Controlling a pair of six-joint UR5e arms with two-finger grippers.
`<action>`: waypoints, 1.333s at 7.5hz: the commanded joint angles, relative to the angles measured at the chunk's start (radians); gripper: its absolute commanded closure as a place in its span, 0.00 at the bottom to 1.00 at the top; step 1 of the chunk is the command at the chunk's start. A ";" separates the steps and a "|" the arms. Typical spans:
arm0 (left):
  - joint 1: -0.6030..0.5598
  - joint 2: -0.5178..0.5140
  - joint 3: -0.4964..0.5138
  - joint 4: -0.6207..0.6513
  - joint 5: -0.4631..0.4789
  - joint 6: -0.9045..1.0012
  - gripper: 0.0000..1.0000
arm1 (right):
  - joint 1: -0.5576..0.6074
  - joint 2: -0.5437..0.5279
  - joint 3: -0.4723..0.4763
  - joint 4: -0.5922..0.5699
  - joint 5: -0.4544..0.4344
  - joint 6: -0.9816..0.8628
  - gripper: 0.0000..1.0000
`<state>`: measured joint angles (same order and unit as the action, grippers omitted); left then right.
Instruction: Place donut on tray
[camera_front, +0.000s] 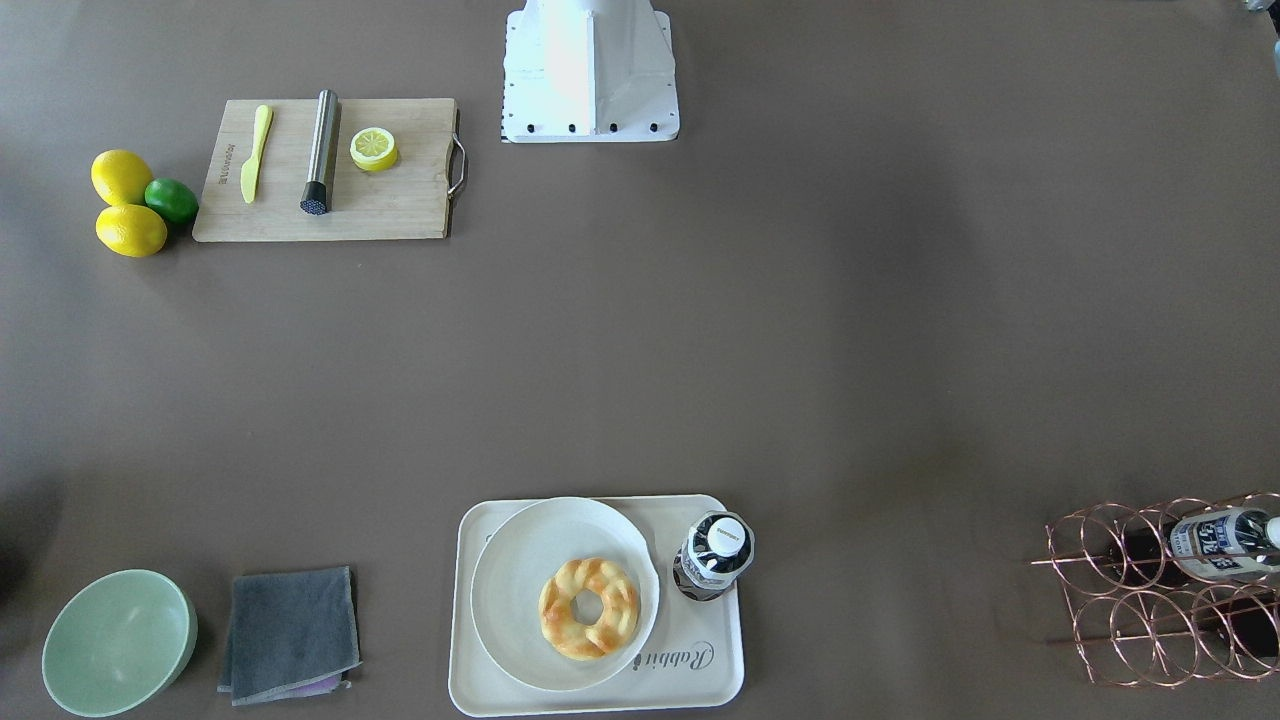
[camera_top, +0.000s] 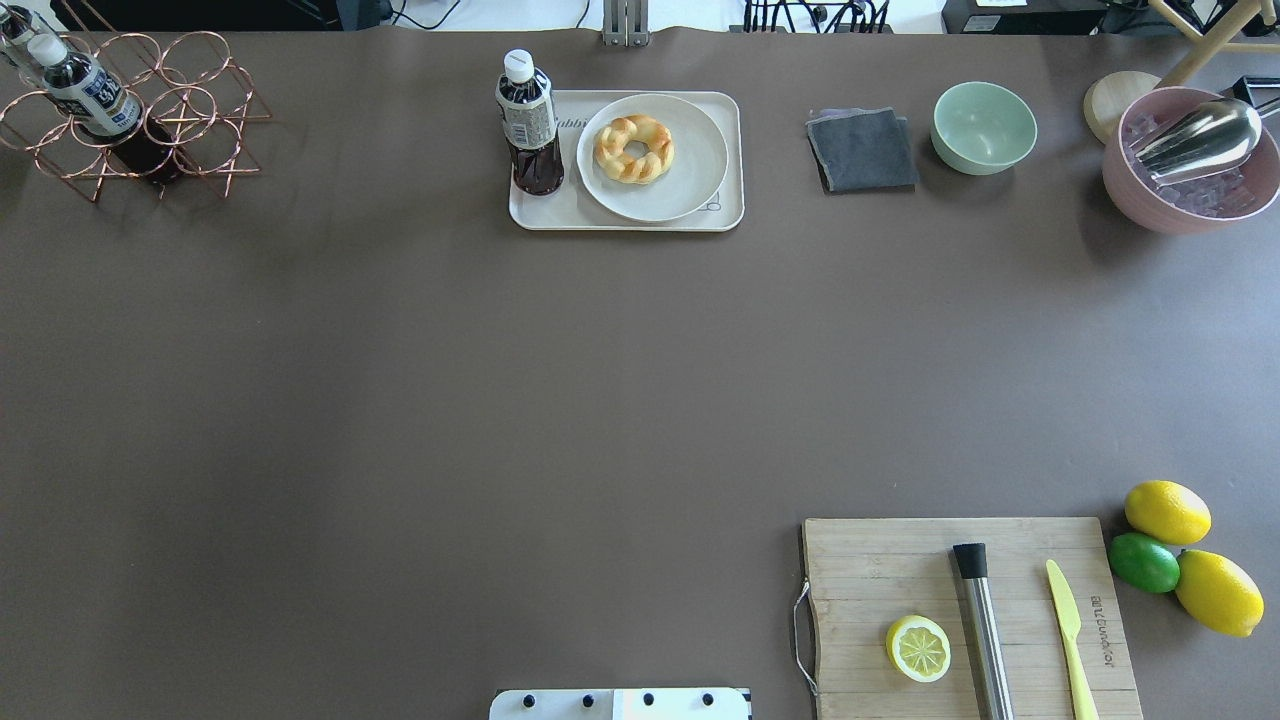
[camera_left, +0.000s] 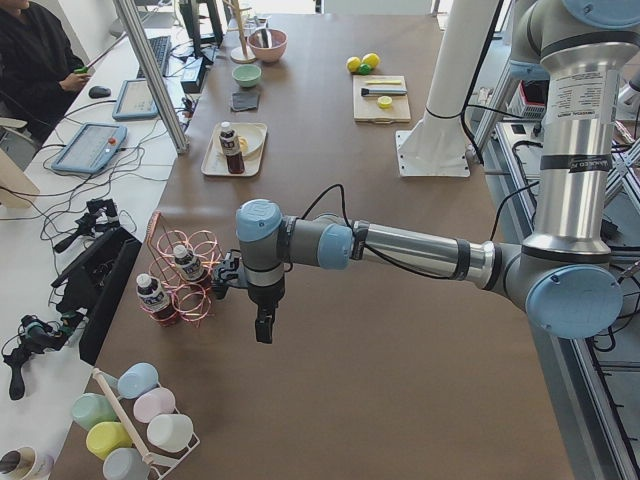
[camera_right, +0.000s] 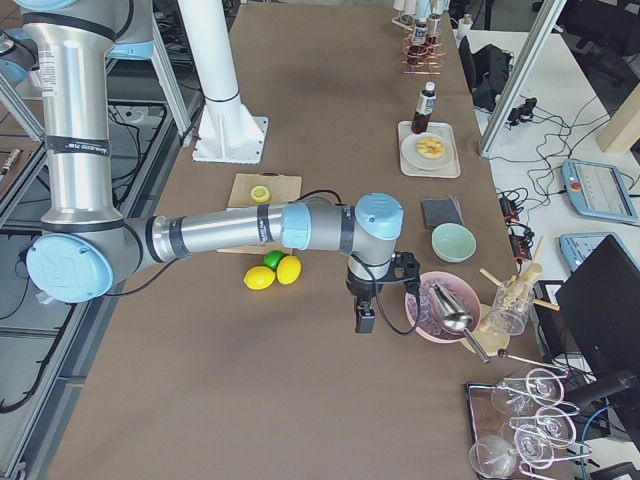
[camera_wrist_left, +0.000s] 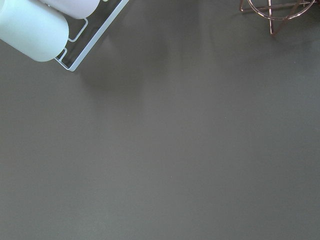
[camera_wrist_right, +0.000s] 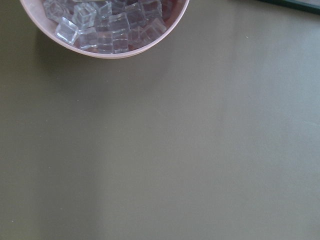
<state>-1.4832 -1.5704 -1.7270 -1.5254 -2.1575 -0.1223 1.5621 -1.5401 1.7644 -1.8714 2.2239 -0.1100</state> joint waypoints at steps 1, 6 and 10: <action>0.001 0.000 0.003 0.001 -0.004 -0.003 0.02 | 0.018 -0.021 -0.035 -0.086 0.173 -0.007 0.00; 0.001 0.032 -0.006 0.001 -0.074 0.006 0.02 | 0.018 -0.045 -0.076 0.000 0.181 0.006 0.00; 0.001 0.059 0.000 -0.007 -0.226 0.010 0.02 | 0.016 -0.037 -0.076 0.001 0.183 0.007 0.00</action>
<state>-1.4818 -1.5120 -1.7323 -1.5322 -2.3672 -0.1130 1.5790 -1.5787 1.6883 -1.8715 2.4059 -0.1030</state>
